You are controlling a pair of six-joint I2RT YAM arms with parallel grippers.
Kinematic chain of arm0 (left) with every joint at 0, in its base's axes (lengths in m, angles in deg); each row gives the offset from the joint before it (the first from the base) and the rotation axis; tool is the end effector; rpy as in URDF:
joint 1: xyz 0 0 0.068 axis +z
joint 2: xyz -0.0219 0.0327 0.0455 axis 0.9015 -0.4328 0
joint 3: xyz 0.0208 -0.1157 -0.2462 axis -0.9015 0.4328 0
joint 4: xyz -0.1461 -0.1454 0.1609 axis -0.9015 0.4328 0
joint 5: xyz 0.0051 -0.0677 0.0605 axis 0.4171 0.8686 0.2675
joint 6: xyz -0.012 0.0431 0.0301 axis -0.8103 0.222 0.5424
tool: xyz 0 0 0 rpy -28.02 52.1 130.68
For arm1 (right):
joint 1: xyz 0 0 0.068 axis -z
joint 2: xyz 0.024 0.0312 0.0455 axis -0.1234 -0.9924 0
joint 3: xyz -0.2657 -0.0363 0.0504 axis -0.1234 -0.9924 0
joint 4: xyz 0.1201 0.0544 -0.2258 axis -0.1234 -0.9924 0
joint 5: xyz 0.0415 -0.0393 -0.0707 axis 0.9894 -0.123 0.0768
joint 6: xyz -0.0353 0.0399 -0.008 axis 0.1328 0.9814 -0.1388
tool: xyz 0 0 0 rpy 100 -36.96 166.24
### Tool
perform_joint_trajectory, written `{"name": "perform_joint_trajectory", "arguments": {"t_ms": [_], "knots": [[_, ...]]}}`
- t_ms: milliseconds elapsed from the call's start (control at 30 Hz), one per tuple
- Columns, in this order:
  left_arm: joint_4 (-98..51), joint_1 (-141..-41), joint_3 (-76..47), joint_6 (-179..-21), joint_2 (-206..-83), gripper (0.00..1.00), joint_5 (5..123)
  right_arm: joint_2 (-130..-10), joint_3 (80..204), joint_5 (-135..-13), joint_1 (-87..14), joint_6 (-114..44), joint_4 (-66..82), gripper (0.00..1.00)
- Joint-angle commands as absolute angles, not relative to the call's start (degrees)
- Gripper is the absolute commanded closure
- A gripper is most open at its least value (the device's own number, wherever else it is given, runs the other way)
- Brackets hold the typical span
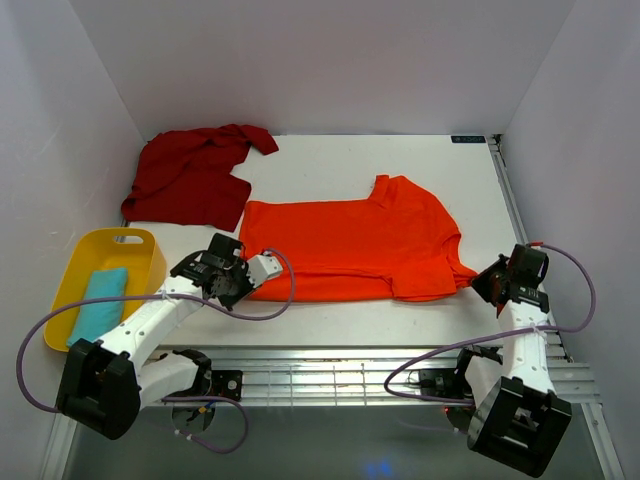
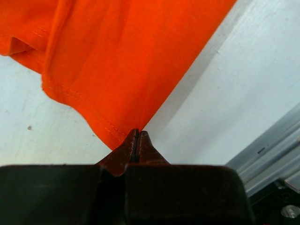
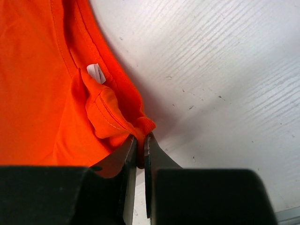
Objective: Roll the t-shirts
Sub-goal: Fold the T-shirt at the center of the board.
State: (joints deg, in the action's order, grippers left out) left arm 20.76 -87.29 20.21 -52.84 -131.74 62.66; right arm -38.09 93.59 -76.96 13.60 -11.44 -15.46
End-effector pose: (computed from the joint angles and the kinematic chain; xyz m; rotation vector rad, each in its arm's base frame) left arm 0.1727 -0.0777 0.1970 1.3650 2.3660 -0.1030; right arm 0.1635 -0.0583 0.1997 0.9830 2.1562 0.1858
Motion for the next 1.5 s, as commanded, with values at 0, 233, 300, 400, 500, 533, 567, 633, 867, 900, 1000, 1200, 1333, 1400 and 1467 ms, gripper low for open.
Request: {"name": "perform_joint_trajectory", "arguments": {"t_ms": [0,233,300,400,500,533,567,633,867,900,1000,1200,1333,1400,1467], "knots": [[26.4,-86.9,18.9,-50.8,-130.1,1.0,66.9,-36.8,93.8,-79.2,14.3,-10.3,-16.9,0.89],[28.8,-86.5,13.6,-52.7,-129.5,0.4,71.0,-36.3,98.1,-83.5,14.3,-11.2,-17.8,0.3],[24.6,-84.8,8.8,-58.0,-131.1,0.36,68.2,-38.7,100.6,-79.7,14.3,-12.9,-16.7,0.31],[16.9,-75.4,-1.1,-65.8,-136.6,0.35,68.3,-41.7,104.7,-71.5,13.9,-14.9,-11.8,0.37],[16.1,-68.2,-12.4,-72.5,-149.2,0.44,67.4,-47.9,109.4,-72.3,9.7,-17.6,-7.8,0.39],[16.0,-68.0,-14.4,-73.3,-154.9,0.45,66.8,-49.4,110.8,-73.6,6.4,-18.4,-6.7,0.39],[15.6,-68.0,-16.0,-73.9,-157.2,0.45,66.9,-51.5,114.3,-75.8,5.0,-19.2,-6.3,0.39],[14.1,-68.0,-19.5,-75.8,-161.2,0.43,68.8,-59.0,119.1,-75.6,2.2,-20.9,-7.1,0.39],[11.2,-68.5,-26.9,-78.0,-173.8,0.4,66.2,-85.1,143.4,-75.9,-2.5,-26.3,-14.9,0.37],[10.9,-68.5,-27.2,-77.8,-175.4,0.4,66.0,-90.1,148.2,-76.1,-2.8,-27.6,-15.8,0.37],[10.6,-68.7,-28.2,-77.0,-178.1,0.4,65.2,-98.6,154.7,-74.0,-3.0,-29.4,-17.6,0.37],[9.6,-69.4,-29.7,-76.7,-181.9,0.43,65.0,-112.6,170.7,-71.7,-5.9,-34.2,-20.9,0.37],[9.6,-69.6,-30.7,-76.4,-183.5,0.46,65.3,-119.1,177.2,-70.3,-6.9,-34.9,-22.3,0.37],[9.6,-69.9,-30.9,-75.8,-183.7,0.46,65.8,-121.8,179.7,-70.4,-7.0,-35.4,-24.3,0.38],[9.6,-70.7,-31.0,-75.6,-184.2,0.46,66.2,-122.1,178.5,-71.0,-8.2,-36.9,-24.6,0.38]]}}
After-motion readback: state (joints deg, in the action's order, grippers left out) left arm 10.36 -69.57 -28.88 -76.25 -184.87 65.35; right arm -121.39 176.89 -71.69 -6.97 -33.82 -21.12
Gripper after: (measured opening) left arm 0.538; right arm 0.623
